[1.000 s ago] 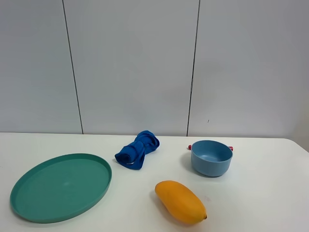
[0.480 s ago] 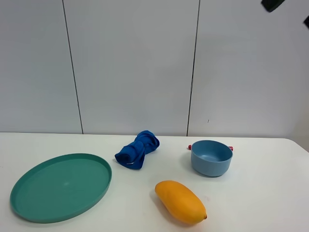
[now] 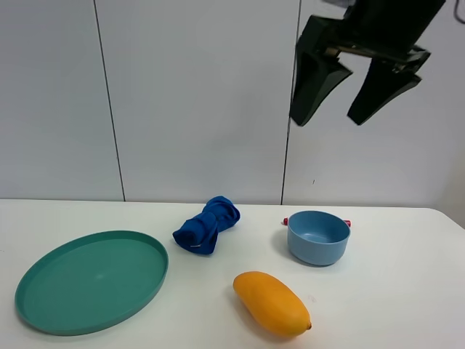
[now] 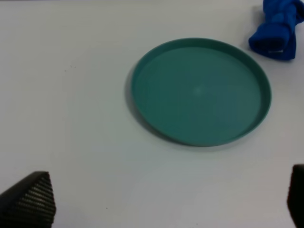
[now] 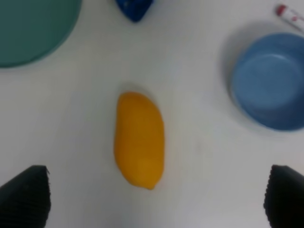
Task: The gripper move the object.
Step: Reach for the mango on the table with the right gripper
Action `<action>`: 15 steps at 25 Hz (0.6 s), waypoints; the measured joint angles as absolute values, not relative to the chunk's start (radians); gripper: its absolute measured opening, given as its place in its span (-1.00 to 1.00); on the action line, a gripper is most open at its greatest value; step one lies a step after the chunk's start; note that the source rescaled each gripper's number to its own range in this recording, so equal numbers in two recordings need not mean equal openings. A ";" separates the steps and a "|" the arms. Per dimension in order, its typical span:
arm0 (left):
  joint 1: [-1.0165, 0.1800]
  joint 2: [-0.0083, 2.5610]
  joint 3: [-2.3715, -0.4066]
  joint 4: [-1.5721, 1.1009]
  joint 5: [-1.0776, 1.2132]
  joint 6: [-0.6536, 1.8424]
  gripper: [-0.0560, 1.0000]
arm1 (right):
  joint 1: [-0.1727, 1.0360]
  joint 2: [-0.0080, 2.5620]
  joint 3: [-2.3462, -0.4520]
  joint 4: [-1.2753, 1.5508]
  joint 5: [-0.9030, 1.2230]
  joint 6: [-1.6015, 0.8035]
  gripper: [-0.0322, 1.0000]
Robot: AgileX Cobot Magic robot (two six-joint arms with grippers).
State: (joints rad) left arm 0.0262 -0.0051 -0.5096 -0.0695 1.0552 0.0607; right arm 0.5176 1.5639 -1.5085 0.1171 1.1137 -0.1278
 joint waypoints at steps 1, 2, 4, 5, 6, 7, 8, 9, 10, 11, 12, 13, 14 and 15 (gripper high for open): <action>0.026 -0.005 -0.510 -0.069 1.055 0.061 1.00 | 0.543 1.580 -1.509 0.117 1.104 -0.117 0.48; 0.026 -0.005 -0.510 -0.069 1.055 0.061 1.00 | 0.568 1.594 -1.509 0.117 1.088 -0.110 0.48; 0.026 -0.005 -0.510 -0.069 1.055 0.061 1.00 | 0.611 1.622 -1.509 0.117 1.061 -0.088 0.48; 0.026 -0.005 -0.510 -0.069 1.055 0.061 1.00 | 0.634 1.636 -1.509 0.117 1.049 -0.075 0.48; 0.026 -0.005 -0.510 -0.069 1.055 0.061 1.00 | 0.653 1.648 -1.509 0.117 1.037 -0.063 0.48; 0.026 -0.005 -0.510 -0.069 1.055 0.061 1.00 | 0.667 1.661 -1.509 0.117 1.022 -0.050 0.48; 0.026 -0.005 -0.510 -0.069 1.055 0.061 1.00 | 0.680 1.674 -1.509 0.116 1.005 -0.033 0.48; 0.026 -0.005 -0.510 -0.069 1.055 0.061 1.00 | 0.691 1.685 -1.509 0.112 0.991 -0.021 0.48; 0.026 -0.005 -0.510 -0.069 1.055 0.061 1.00 | 0.700 1.699 -1.509 0.107 0.986 -0.012 0.48; 0.026 -0.005 -0.510 -0.069 1.055 0.061 1.00 | 0.707 1.712 -1.509 0.102 0.984 -0.005 0.48; 0.026 -0.005 -0.510 -0.069 1.055 0.061 1.00 | 0.713 1.727 -1.509 0.100 0.987 0.000 0.48; 0.026 -0.005 -0.510 -0.069 1.055 0.061 1.00 | 0.717 1.740 -1.509 0.097 0.990 0.011 0.48; 0.026 -0.005 -0.510 -0.069 1.055 0.061 1.00 | 0.717 1.756 -1.509 0.093 0.994 0.019 0.48; 0.026 -0.005 -0.510 -0.069 1.055 0.061 1.00 | 0.717 1.770 -1.509 0.088 1.003 0.027 0.48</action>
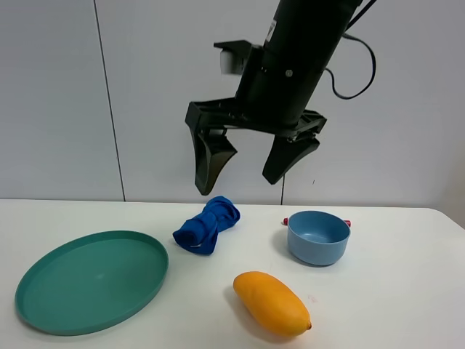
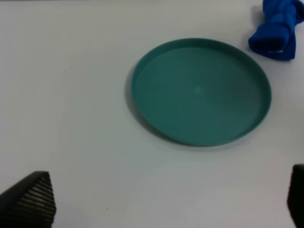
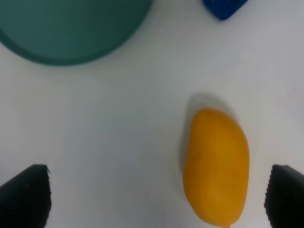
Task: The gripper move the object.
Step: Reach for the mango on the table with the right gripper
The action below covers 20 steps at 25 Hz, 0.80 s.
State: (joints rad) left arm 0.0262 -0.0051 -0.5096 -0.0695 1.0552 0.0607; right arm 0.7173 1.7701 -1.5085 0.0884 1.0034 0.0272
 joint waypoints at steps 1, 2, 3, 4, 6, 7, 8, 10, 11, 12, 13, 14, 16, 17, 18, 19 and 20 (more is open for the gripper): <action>0.026 -0.005 -0.510 -0.069 1.055 0.061 1.00 | 0.717 1.781 -1.509 0.076 1.013 0.041 0.48; 0.026 -0.005 -0.510 -0.069 1.055 0.061 1.00 | 0.717 1.795 -1.509 0.059 1.015 0.049 0.48; 0.026 -0.005 -0.510 -0.069 1.055 0.061 1.00 | 0.717 1.808 -1.509 0.047 1.015 0.061 0.48; 0.026 -0.005 -0.510 -0.069 1.055 0.061 1.00 | 0.717 1.823 -1.509 0.034 1.015 0.067 0.48; 0.026 -0.005 -0.510 -0.069 1.055 0.061 1.00 | 0.717 1.854 -1.509 0.023 1.014 0.069 0.48; 0.026 -0.005 -0.510 -0.069 1.055 0.061 1.00 | 0.717 1.874 -1.509 0.023 1.014 0.072 0.48; 0.026 -0.005 -0.510 -0.069 1.055 0.061 1.00 | 0.717 1.893 -1.509 0.023 1.014 0.077 0.48; 0.026 -0.005 -0.510 -0.069 1.055 0.061 1.00 | 0.717 1.927 -1.509 0.022 1.013 0.085 0.48; 0.026 -0.005 -0.510 -0.069 1.055 0.061 1.00 | 0.717 1.944 -1.509 0.022 1.013 0.086 0.48; 0.026 -0.005 -0.510 -0.069 1.055 0.061 1.00 | 0.717 1.955 -1.509 0.022 1.013 0.086 0.48; 0.026 -0.005 -0.510 -0.069 1.055 0.061 1.00 | 0.717 1.967 -1.509 0.018 1.013 0.086 0.48; 0.026 -0.005 -0.510 -0.069 1.055 0.061 1.00 | 0.717 1.977 -1.509 0.016 1.013 0.086 0.48; 0.026 -0.005 -0.510 -0.069 1.055 0.061 1.00 | 0.717 1.993 -1.509 0.009 1.013 0.086 0.48; 0.026 -0.005 -0.510 -0.069 1.055 0.061 1.00 | 0.717 1.998 -1.509 0.000 1.013 0.086 0.48; 0.026 -0.005 -0.510 -0.069 1.055 0.061 1.00 | 0.717 2.002 -1.509 -0.010 1.015 0.087 0.48; 0.026 -0.005 -0.510 -0.069 1.055 0.061 1.00 | 0.717 2.004 -1.509 -0.020 1.019 0.089 0.48; 0.026 -0.005 -0.510 -0.069 1.055 0.061 1.00 | 0.716 2.005 -1.509 -0.028 1.025 0.095 0.48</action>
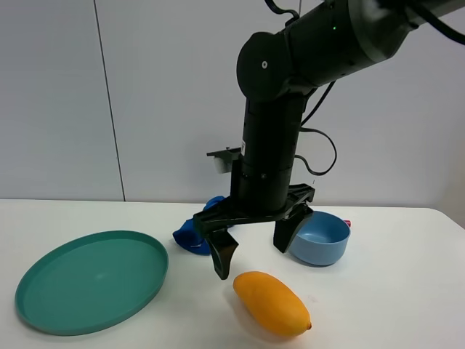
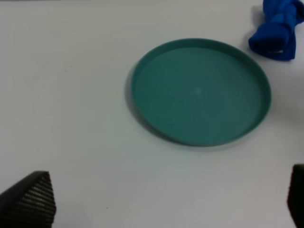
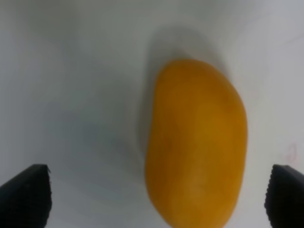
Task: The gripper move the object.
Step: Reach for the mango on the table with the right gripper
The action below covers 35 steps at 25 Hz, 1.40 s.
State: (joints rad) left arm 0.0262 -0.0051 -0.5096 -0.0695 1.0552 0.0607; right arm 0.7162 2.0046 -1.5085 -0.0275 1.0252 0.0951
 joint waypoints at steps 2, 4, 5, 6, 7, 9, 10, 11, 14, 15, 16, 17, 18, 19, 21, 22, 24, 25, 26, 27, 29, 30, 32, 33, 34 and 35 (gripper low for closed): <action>0.026 -0.005 -0.510 -0.069 1.055 0.061 1.00 | 0.713 2.005 -1.509 -0.035 1.043 0.114 0.48; 0.026 -0.005 -0.510 -0.069 1.055 0.061 1.00 | 0.706 2.006 -1.505 -0.036 1.045 0.131 0.48; 0.026 -0.005 -0.510 -0.069 1.055 0.061 1.00 | 0.704 2.006 -1.500 -0.037 1.044 0.141 0.48; 0.026 -0.005 -0.510 -0.069 1.055 0.061 1.00 | 0.703 2.006 -1.492 -0.037 1.037 0.149 0.48; 0.026 -0.005 -0.510 -0.069 1.055 0.061 1.00 | 0.703 2.007 -1.486 -0.037 1.035 0.154 0.48; 0.026 -0.005 -0.510 -0.069 1.055 0.061 1.00 | 0.703 2.012 -1.472 -0.037 1.033 0.158 0.48; 0.026 -0.005 -0.510 -0.069 1.055 0.061 1.00 | 0.703 2.018 -1.471 -0.038 1.033 0.160 0.48; 0.026 -0.005 -0.510 -0.069 1.055 0.061 1.00 | 0.703 2.027 -1.470 -0.038 1.032 0.165 0.48; 0.026 -0.005 -0.510 -0.069 1.055 0.061 1.00 | 0.703 2.055 -1.470 -0.039 1.027 0.172 0.48; 0.026 -0.005 -0.510 -0.069 1.055 0.061 1.00 | 0.703 2.065 -1.470 -0.039 1.025 0.172 0.48; 0.026 -0.005 -0.510 -0.069 1.055 0.061 1.00 | 0.703 2.075 -1.470 -0.039 1.023 0.172 0.48; 0.026 -0.005 -0.510 -0.069 1.055 0.061 1.00 | 0.703 2.084 -1.470 -0.038 1.022 0.172 0.48; 0.026 -0.005 -0.510 -0.069 1.055 0.061 1.00 | 0.703 2.092 -1.470 -0.038 1.022 0.172 0.48; 0.026 -0.005 -0.510 -0.069 1.055 0.061 1.00 | 0.703 2.102 -1.470 -0.037 1.021 0.172 0.48; 0.026 -0.005 -0.510 -0.069 1.055 0.061 1.00 | 0.703 2.114 -1.470 -0.037 1.020 0.172 0.48; 0.026 -0.005 -0.510 -0.069 1.055 0.061 1.00 | 0.703 2.120 -1.470 -0.037 1.020 0.172 0.48; 0.026 -0.005 -0.510 -0.069 1.055 0.061 1.00 | 0.702 2.130 -1.470 -0.037 1.020 0.172 0.48; 0.026 -0.005 -0.510 -0.069 1.055 0.061 1.00 | 0.701 2.137 -1.470 -0.036 1.020 0.172 0.48; 0.026 -0.005 -0.510 -0.069 1.055 0.061 1.00 | 0.697 2.145 -1.470 -0.035 1.020 0.172 0.48; 0.026 -0.005 -0.510 -0.069 1.055 0.061 1.00 | 0.694 2.153 -1.470 -0.032 1.019 0.172 0.48; 0.026 -0.005 -0.510 -0.069 1.055 0.061 1.00 | 0.689 2.163 -1.470 -0.030 1.015 0.172 0.48; 0.026 -0.005 -0.510 -0.069 1.055 0.061 1.00 | 0.686 2.166 -1.470 -0.029 1.011 0.172 0.48; 0.026 -0.005 -0.510 -0.069 1.055 0.061 1.00 | 0.683 2.168 -1.470 -0.029 1.007 0.173 0.48; 0.026 -0.005 -0.510 -0.069 1.055 0.061 1.00 | 0.682 2.169 -1.470 -0.029 1.003 0.173 0.48; 0.026 -0.005 -0.510 -0.069 1.055 0.061 1.00 | 0.680 2.169 -1.470 -0.029 1.001 0.173 0.48; 0.026 -0.005 -0.510 -0.069 1.055 0.061 1.00 | 0.677 2.169 -1.470 -0.029 1.000 0.173 0.48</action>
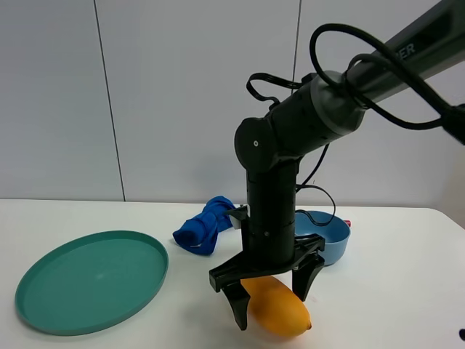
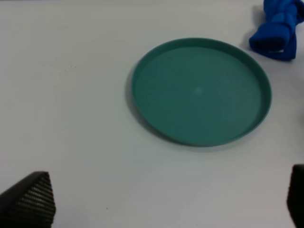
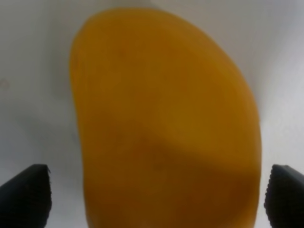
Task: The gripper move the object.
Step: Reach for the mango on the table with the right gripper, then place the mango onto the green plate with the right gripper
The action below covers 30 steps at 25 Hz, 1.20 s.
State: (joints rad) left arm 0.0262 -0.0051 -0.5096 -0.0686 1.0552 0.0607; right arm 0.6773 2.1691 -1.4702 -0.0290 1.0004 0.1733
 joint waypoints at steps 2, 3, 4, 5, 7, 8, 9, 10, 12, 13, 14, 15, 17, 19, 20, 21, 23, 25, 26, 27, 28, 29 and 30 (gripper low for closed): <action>0.026 -0.005 -0.510 -0.069 1.055 0.061 1.00 | 0.673 2.169 -1.470 -0.029 0.985 0.173 0.48; 0.026 -0.005 -0.510 -0.069 1.055 0.061 1.00 | 0.673 2.169 -1.470 -0.029 0.977 0.173 0.48; 0.026 -0.005 -0.510 -0.069 1.055 0.061 1.00 | 0.672 2.169 -1.470 -0.029 0.975 0.173 0.48; 0.026 -0.005 -0.510 -0.069 1.055 0.061 1.00 | 0.672 2.169 -1.470 -0.029 0.970 0.173 0.48; 0.026 -0.005 -0.510 -0.069 1.055 0.061 1.00 | 0.672 2.170 -1.470 -0.030 0.953 0.173 0.48; 0.026 -0.005 -0.510 -0.069 1.055 0.061 1.00 | 0.672 2.171 -1.470 -0.029 0.948 0.173 0.48; 0.026 -0.005 -0.510 -0.069 1.055 0.061 1.00 | 0.672 2.175 -1.470 -0.029 0.942 0.173 0.48; 0.026 -0.005 -0.510 -0.069 1.055 0.061 1.00 | 0.672 2.180 -1.470 -0.029 0.937 0.173 0.48; 0.026 -0.005 -0.510 -0.069 1.055 0.061 1.00 | 0.672 2.192 -1.470 -0.029 0.932 0.173 0.48; 0.026 -0.005 -0.510 -0.069 1.055 0.061 1.00 | 0.672 2.195 -1.470 -0.029 0.932 0.173 0.48; 0.026 -0.005 -0.510 -0.069 1.055 0.061 1.00 | 0.672 2.196 -1.470 -0.029 0.932 0.173 0.48; 0.026 -0.005 -0.510 -0.069 1.055 0.061 1.00 | 0.672 2.196 -1.470 -0.029 0.932 0.173 0.48; 0.026 -0.005 -0.510 -0.069 1.055 0.061 1.00 | 0.672 2.196 -1.470 -0.029 0.932 0.173 0.42; 0.026 -0.005 -0.510 -0.069 1.055 0.061 1.00 | 0.672 2.196 -1.470 -0.029 0.932 0.173 0.12; 0.026 -0.005 -0.510 -0.069 1.055 0.061 1.00 | 0.672 2.196 -1.470 -0.029 0.932 0.173 -0.18; 0.026 -0.005 -0.510 -0.069 1.055 0.061 1.00 | 0.672 2.196 -1.470 -0.029 0.932 0.173 -0.50; 0.026 -0.005 -0.510 -0.069 1.055 0.061 1.00 | 0.671 2.196 -1.470 -0.029 0.937 0.173 -0.94; 0.026 -0.005 -0.510 -0.069 1.055 0.061 1.00 | 0.671 2.196 -1.470 -0.029 0.955 0.173 -0.94; 0.026 -0.005 -0.510 -0.069 1.055 0.061 1.00 | 0.671 2.196 -1.470 -0.029 0.963 0.173 -0.94; 0.026 -0.005 -0.510 -0.069 1.055 0.061 1.00 | 0.671 2.196 -1.470 -0.029 0.969 0.173 -0.94; 0.026 -0.005 -0.510 -0.069 1.055 0.061 1.00 | 0.671 2.194 -1.470 -0.029 0.977 0.173 -0.94; 0.026 -0.005 -0.510 -0.069 1.055 0.061 1.00 | 0.671 2.189 -1.470 -0.024 0.983 0.173 -0.94; 0.026 -0.005 -0.510 -0.069 1.055 0.061 1.00 | 0.671 2.178 -1.470 -0.015 0.984 0.173 -0.94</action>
